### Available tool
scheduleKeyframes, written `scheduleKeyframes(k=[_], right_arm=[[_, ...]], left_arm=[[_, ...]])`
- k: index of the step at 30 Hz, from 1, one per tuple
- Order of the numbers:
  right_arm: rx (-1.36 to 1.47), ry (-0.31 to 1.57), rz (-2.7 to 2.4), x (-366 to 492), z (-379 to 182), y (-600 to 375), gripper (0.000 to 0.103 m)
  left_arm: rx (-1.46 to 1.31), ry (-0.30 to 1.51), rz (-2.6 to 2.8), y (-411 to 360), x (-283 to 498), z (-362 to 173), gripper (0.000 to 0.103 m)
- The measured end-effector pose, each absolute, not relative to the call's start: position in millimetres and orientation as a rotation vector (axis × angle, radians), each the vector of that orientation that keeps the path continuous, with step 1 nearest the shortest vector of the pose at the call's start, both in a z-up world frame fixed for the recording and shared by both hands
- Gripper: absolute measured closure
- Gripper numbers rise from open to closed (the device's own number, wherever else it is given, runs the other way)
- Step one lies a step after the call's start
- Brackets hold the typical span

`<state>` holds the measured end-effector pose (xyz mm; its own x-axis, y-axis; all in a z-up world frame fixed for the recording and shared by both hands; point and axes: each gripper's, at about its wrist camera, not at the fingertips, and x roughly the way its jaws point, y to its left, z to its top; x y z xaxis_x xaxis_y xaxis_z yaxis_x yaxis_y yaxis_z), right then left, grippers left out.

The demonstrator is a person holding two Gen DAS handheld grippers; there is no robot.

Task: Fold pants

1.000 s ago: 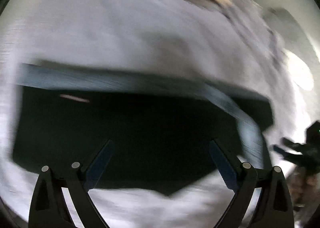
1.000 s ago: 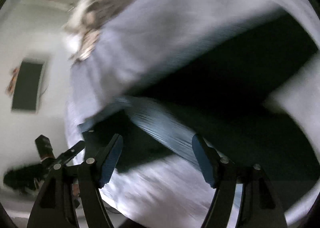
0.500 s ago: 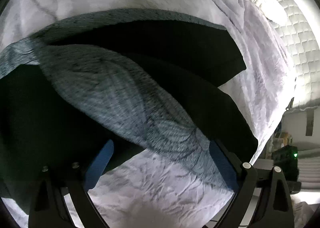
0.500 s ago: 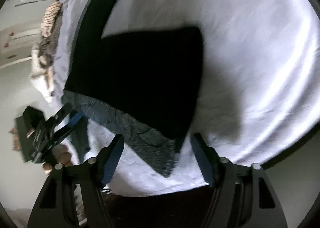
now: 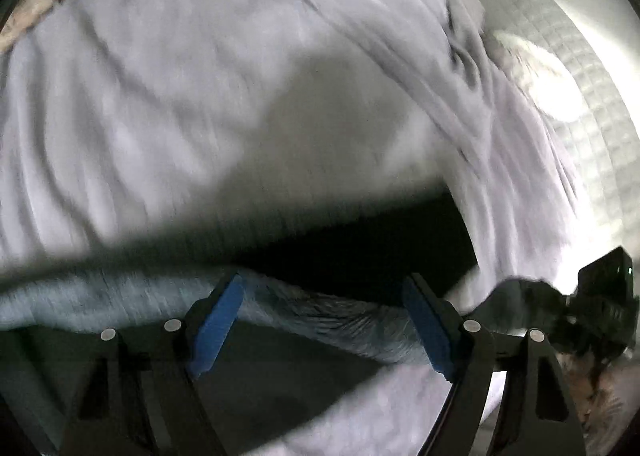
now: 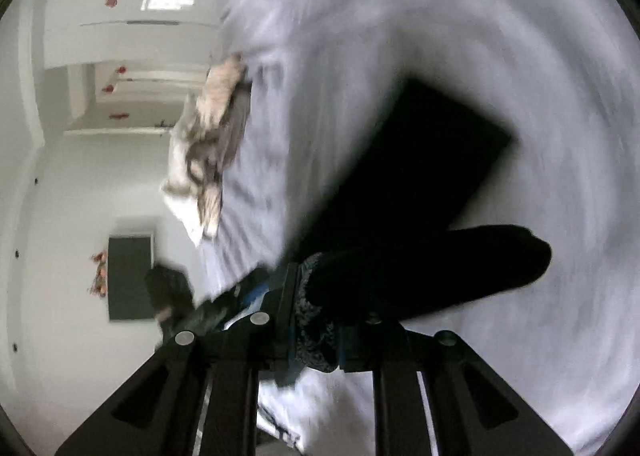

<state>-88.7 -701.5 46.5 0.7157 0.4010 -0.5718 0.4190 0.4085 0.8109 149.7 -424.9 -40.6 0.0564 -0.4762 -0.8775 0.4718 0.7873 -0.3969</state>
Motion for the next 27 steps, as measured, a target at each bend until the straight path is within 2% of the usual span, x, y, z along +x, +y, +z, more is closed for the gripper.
scheduleKeyframes(k=[1,3,4,5,9,13,15,16,20,23,27], right_arm=[[1.191,0.826,-0.026,-78,46,-709,0.08],[1.172,0.889,-0.102,-50,40,-734,0.055],[1.126,0.924,-0.155,-41,42,-741,0.033],[1.088,0.921,-0.182,-39,46,-743,0.029],[0.953,0.873,-0.281,-67,60,-739,0.029],[0.981,0.932,-0.38,-116,22,-740,0.042],[1.085,0.978,-0.393,-124,-10,-745,0.073],[1.122,0.981,-0.375,-122,-21,-749,0.097],[1.051,0.897,-0.319,-105,-3,-751,0.098],[0.985,1.026,-0.399,-95,-19,-752,0.098],[0.999,1.079,-0.43,-110,-26,-749,0.094]], left_arm=[[-0.001,1.316,-0.707,-427,157,-38,0.02],[0.002,1.268,-0.679,-428,174,-27,0.02],[0.002,1.252,-0.668,-423,179,-24,0.02],[0.005,1.237,-0.654,-420,183,-21,0.02],[0.099,1.228,-0.565,-392,178,-28,0.02],[0.182,1.271,-0.487,-364,155,-54,0.02],[0.183,1.325,-0.454,-358,148,-72,0.02],[0.181,1.349,-0.437,-356,144,-80,0.02],[0.187,1.318,-0.401,-360,142,-92,0.02],[0.224,1.347,-0.347,-367,152,-114,0.02],[0.214,1.345,-0.385,-363,150,-96,0.02]])
